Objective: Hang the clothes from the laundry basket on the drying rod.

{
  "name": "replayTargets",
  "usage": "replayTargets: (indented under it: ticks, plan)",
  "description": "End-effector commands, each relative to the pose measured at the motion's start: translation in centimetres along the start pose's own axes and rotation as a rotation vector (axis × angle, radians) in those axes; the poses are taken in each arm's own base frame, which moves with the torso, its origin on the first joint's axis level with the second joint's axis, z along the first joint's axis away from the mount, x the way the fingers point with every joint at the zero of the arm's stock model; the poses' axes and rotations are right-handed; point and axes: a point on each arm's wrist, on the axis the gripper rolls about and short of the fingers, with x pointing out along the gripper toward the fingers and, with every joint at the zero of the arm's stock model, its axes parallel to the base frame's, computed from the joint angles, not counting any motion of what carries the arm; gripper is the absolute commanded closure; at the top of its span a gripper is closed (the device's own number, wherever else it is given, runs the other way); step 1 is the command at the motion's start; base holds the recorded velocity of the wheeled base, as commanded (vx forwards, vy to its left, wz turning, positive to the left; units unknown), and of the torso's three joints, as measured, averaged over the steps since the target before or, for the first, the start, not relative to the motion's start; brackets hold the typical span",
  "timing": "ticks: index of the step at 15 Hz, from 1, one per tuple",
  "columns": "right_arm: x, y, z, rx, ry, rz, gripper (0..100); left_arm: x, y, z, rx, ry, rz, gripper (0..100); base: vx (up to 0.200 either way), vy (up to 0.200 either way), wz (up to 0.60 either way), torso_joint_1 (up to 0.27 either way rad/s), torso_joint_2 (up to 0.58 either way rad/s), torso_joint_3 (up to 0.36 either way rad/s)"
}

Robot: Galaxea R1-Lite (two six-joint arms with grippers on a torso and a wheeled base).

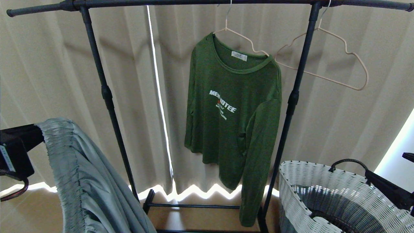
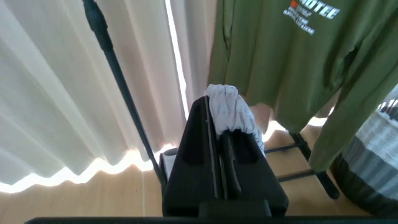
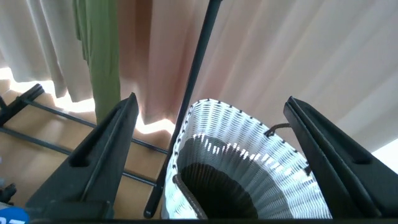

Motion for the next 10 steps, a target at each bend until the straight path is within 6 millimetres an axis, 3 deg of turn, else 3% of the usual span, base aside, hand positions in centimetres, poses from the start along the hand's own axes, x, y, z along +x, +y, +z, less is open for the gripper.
replayTargets:
  ticks: [1, 4, 10]
  plan:
    - [0.1, 0.0, 0.0, -0.001, 0.000, 0.000, 0, 0.0, 0.0, -0.1, 0.000, 0.002, 0.000, 100, 0.000, 0.000, 0.00, 0.090, -0.31, -0.217]
    - [0.1, -0.1, 0.1, 0.001, 0.003, 0.000, 0, 0.1, -0.1, -0.5, 0.003, 0.019, -0.003, 100, 0.000, 0.000, 0.00, 0.093, -0.30, -0.277]
    - [0.1, -0.1, 0.2, 0.002, -0.001, -0.001, 0, 0.2, -0.1, -1.3, 0.006, 0.042, -0.007, 100, 0.000, 0.000, 0.00, 0.191, -0.51, -0.287]
